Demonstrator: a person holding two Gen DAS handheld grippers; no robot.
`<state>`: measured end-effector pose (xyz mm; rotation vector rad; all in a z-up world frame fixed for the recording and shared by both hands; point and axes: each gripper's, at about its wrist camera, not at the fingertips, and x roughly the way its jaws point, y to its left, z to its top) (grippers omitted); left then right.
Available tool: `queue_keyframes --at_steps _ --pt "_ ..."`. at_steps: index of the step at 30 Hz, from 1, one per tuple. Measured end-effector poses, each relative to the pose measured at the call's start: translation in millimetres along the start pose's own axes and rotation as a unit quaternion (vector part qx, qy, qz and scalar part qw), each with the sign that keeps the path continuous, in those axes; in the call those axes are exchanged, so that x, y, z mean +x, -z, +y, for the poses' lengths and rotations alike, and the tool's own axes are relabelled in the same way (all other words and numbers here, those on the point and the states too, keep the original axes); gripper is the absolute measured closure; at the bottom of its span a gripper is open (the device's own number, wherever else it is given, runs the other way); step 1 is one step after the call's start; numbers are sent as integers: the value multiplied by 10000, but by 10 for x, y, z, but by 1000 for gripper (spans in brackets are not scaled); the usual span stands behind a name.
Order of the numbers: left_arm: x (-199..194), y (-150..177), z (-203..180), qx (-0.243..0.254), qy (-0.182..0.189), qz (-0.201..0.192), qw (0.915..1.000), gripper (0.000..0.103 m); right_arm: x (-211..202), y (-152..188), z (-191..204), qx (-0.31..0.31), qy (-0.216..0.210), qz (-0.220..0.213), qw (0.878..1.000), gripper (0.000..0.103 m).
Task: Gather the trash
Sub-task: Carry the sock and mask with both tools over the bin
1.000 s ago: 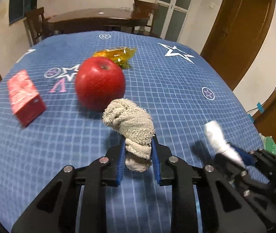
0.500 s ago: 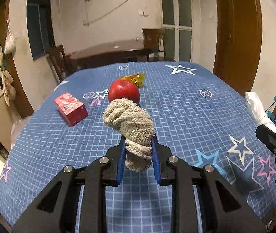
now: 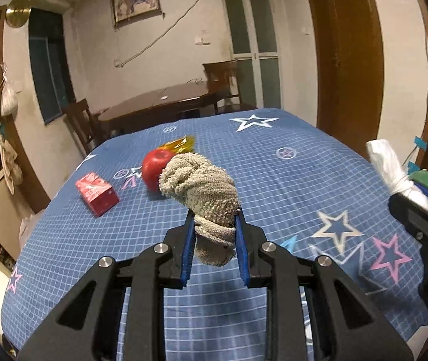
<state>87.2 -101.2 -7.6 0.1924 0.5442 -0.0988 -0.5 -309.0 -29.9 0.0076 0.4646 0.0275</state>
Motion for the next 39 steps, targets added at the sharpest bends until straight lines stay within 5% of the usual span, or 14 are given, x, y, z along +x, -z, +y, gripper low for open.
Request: queue_keyframes --at_steps 15,24,39 --pt "-226 -407 -952 856 789 -670 9909 80 -735 -77 -906 318 1151 -492 9916 76" --pt "-270 -584 -1520 1340 1370 -867 9776 80 -1137 -141 -1613 265 1829 -549 9812 76" --pt "-255 -686 -2359 1958 2223 -824 9516 80 -1495 -269 -2628 526 2321 -313 9708 76"
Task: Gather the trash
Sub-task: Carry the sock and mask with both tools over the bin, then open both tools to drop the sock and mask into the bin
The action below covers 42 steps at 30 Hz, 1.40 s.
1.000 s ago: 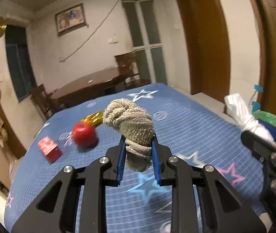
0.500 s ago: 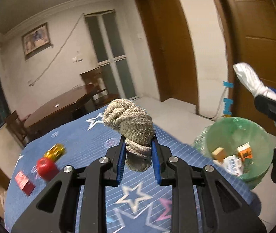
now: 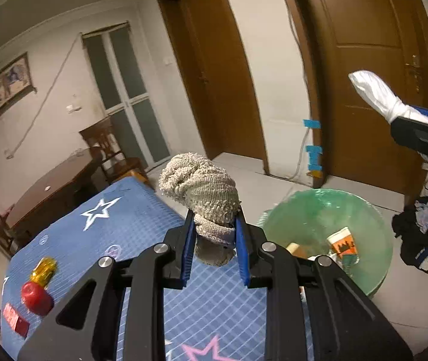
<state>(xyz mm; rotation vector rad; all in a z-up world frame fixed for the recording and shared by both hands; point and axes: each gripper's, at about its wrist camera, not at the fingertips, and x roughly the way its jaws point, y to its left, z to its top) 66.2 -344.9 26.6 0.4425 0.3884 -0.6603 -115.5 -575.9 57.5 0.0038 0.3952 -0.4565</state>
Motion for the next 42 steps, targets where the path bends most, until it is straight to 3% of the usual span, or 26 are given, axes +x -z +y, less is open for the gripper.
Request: queue_keyframes --at_steps 5,11,19,27,28,29,31,42 --pt "203 -40 -185 144 472 158 9987 80 166 27 -237 256 -102 344 9990 76" --pt "563 -1 -397 341 1420 547 9878 80 468 225 -388 780 -240 885 9927 76" --pt "839 100 -549 457 1912 830 9770 80 838 474 -524 1032 -192 1338 9854 76" --pt "954 71 -614 450 2187 968 9699 75 1046 519 -510 1081 -171 1508 9825 74" --pt "979 69 -618 445 2223 1015 9687 64 1085 518 -504 1071 -170 1535 9822 68" --pt "995 67 -610 414 2137 995 9709 47 1085 527 -476 1066 -149 1535 9823 64" --pt "999 67 -568 327 2005 924 9748 34 1112 524 -476 1090 -134 1523 9822 56" --pt "749 105 -428 249 1843 627 9805 34 1050 609 -461 1171 -27 1481 9820 56"
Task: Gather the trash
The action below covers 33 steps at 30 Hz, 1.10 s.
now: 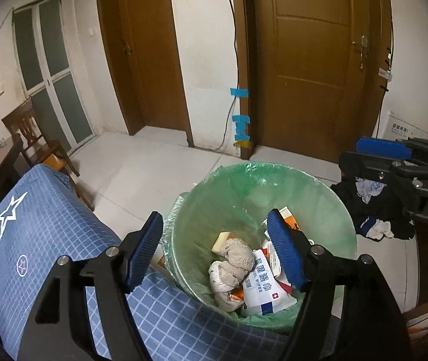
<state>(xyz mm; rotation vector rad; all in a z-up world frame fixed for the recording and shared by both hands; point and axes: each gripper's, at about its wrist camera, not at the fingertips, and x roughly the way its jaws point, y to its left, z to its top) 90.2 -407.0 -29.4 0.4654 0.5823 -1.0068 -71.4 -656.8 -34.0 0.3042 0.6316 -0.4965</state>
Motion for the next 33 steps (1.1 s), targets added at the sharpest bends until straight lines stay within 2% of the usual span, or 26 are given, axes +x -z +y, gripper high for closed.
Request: queue_keyframes --at_steps 2,3,4,5,7,8,9,10,13,16,18,25,28,33 --pt "-90 27 -30 -6 -60 -113 9999 34 -90 69 39 16 69 -132 9999 54" --pt "-164 57 -48 -5 -89 -211 9997 34 -153 121 36 27 107 -202 9997 46" --pt "-214 76 -54 -15 -110 -266 9996 31 -250 193 49 53 217 -365 9991 33" --pt "-277 102 -65 -35 -133 -336 9993 28 -347 244 72 68 314 -549 9980 27" --pt "-448 196 -116 -17 -133 -555 9984 19 -544 367 109 42 472 -906 9948 7" --pt "-505 220 -132 15 -168 -633 9979 15 -636 432 133 16 577 -1076 9925 4" --pt "-578 248 -152 56 -213 -723 9971 13 -723 493 157 -7 666 -1227 9902 5" --pt "-670 285 -191 87 -266 -823 9962 6 -820 560 189 -32 747 -1374 9877 5" --pt "-870 383 -253 69 -354 -1028 9940 6 -1019 717 232 -3 896 -1536 9841 5" --pt "-1004 452 -285 2 -462 -1143 9924 6 -1120 846 260 31 959 -1490 9842 5" --pt "-1055 497 -284 -70 -477 -1096 9928 6 -1145 931 219 52 832 -1336 9875 5" --pt "-1149 654 -294 -190 -424 -1046 9934 6 -1271 1179 148 267 945 -1230 9875 4" --pt "-1165 680 -277 -247 -269 -1017 9941 6 -1264 1223 160 166 1078 -1195 9868 5" --pt "-1167 725 -276 -340 -397 -1100 9926 6 -1283 1266 224 -36 1164 -1226 9856 5"
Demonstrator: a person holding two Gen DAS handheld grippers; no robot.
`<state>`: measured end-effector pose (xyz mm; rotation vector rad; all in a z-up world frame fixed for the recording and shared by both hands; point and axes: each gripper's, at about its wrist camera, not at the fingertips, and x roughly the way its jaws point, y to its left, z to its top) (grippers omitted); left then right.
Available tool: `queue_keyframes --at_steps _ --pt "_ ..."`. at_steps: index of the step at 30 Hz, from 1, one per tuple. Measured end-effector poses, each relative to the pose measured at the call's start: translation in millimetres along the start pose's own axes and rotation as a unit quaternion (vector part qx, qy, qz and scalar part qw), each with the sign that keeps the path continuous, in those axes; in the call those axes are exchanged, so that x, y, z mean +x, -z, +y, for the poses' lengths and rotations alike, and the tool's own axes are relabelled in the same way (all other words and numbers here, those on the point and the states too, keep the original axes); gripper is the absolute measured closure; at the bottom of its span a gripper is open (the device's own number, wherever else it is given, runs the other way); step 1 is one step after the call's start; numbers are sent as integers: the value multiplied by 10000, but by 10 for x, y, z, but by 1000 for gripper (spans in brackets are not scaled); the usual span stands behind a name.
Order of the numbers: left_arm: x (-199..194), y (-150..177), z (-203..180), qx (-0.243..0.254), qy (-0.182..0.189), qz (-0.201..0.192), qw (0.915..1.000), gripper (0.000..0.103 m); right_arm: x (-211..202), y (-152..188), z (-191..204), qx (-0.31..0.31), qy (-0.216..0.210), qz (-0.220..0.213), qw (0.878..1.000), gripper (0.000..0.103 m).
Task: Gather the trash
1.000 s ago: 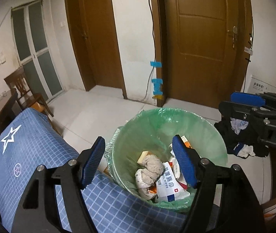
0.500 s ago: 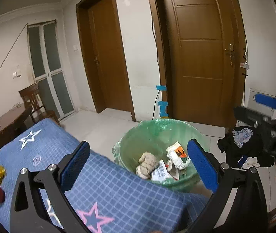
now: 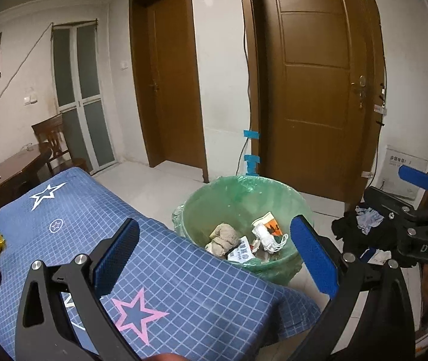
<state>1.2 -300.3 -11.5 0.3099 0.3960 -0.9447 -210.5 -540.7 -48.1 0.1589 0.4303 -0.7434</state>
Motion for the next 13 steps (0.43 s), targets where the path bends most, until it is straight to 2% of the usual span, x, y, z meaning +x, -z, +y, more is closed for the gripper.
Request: queue_keyframes --at_steps 5,10,13 --pt "-7 14 -64 65 157 -8 9999 6 -40 -12 61 -98 87 -94 9999 5" --pt "28 18 -99 182 174 178 9995 6 -53 -34 25 -99 200 -130 9997 5" --pt "-2 25 -118 224 125 129 9996 6 -67 -33 2 -107 240 -129 9996 5"
